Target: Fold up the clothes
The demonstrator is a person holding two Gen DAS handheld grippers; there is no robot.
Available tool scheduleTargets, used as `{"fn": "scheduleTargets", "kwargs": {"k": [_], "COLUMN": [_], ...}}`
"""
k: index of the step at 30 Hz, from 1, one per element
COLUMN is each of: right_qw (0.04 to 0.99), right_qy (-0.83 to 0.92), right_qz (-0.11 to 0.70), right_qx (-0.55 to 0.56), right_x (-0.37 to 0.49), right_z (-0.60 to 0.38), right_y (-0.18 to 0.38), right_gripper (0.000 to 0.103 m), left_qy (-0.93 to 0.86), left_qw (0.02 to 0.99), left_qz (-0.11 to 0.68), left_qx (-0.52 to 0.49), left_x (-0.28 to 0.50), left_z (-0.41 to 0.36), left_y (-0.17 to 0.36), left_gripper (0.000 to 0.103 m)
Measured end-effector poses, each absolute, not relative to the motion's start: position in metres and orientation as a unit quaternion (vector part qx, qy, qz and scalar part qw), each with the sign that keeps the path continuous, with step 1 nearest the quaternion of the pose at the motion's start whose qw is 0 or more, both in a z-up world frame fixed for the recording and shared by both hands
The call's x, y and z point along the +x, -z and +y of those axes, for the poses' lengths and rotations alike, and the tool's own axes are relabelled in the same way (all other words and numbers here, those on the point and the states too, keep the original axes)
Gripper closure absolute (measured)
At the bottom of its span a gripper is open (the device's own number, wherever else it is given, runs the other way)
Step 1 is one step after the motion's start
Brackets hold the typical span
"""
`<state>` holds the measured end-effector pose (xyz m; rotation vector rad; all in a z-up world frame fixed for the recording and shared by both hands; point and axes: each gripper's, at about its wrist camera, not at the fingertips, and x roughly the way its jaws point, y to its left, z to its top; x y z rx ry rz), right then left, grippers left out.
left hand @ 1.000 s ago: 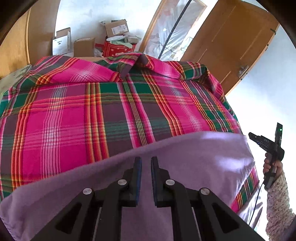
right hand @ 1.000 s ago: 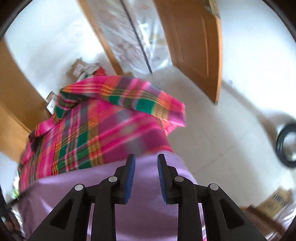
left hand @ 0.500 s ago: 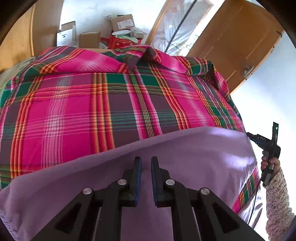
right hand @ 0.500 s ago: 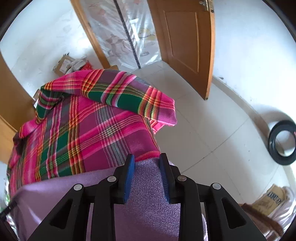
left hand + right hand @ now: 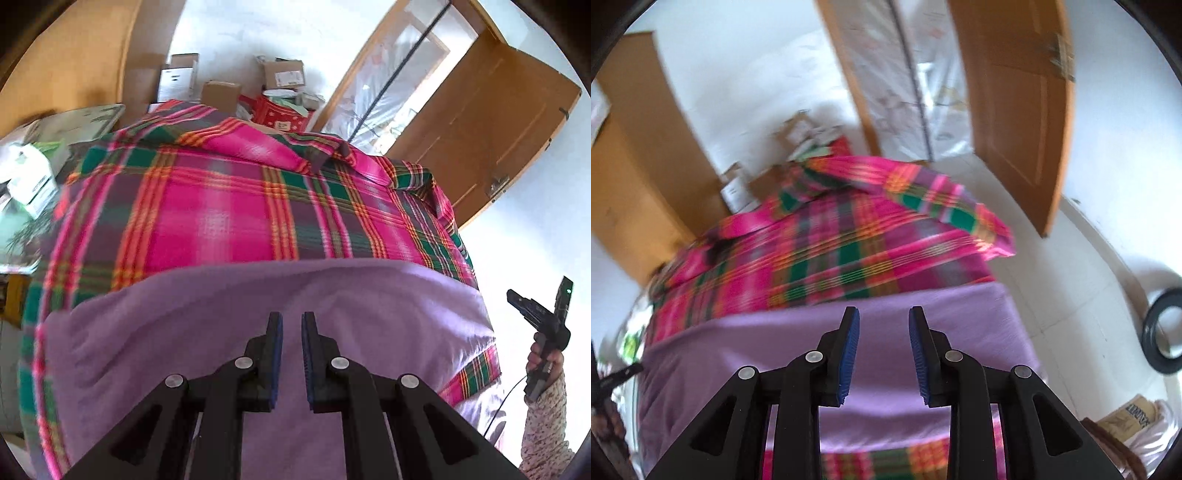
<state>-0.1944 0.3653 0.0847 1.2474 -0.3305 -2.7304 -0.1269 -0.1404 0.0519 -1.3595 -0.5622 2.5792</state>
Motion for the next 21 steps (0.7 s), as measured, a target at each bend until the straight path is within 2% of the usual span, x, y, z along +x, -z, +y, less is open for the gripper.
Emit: {"fn": "scheduleTargets", "kwargs": {"k": [7, 12, 21], "right_qw": [0.165, 0.235, 0.331], "right_qy": [0.894, 0.871, 0.820], "right_qz": [-0.067, -0.029, -0.026], "right_qx": [0.412, 0.430, 0.467], "right_x": [-0.140, -0.109, -0.086], "right_z": [0.291, 0.233, 0.148], "right_y": [-0.101, -0.085, -0.055], "right_gripper": [0.073, 0.073, 0.073], "left_qy": [-0.866, -0.862, -0.855], "left_qw": [0.059, 0.023, -0.025], "left_qz": [-0.209, -0.215, -0.265], "left_qx": [-0.451, -0.458, -0.445], "left_x": [-0.074, -0.046, -0.038], "left_z": [-0.175, -0.203, -0.257], "left_y": [-0.051, -0.039, -0.028], "left_gripper": [0.091, 0.091, 0.086]}}
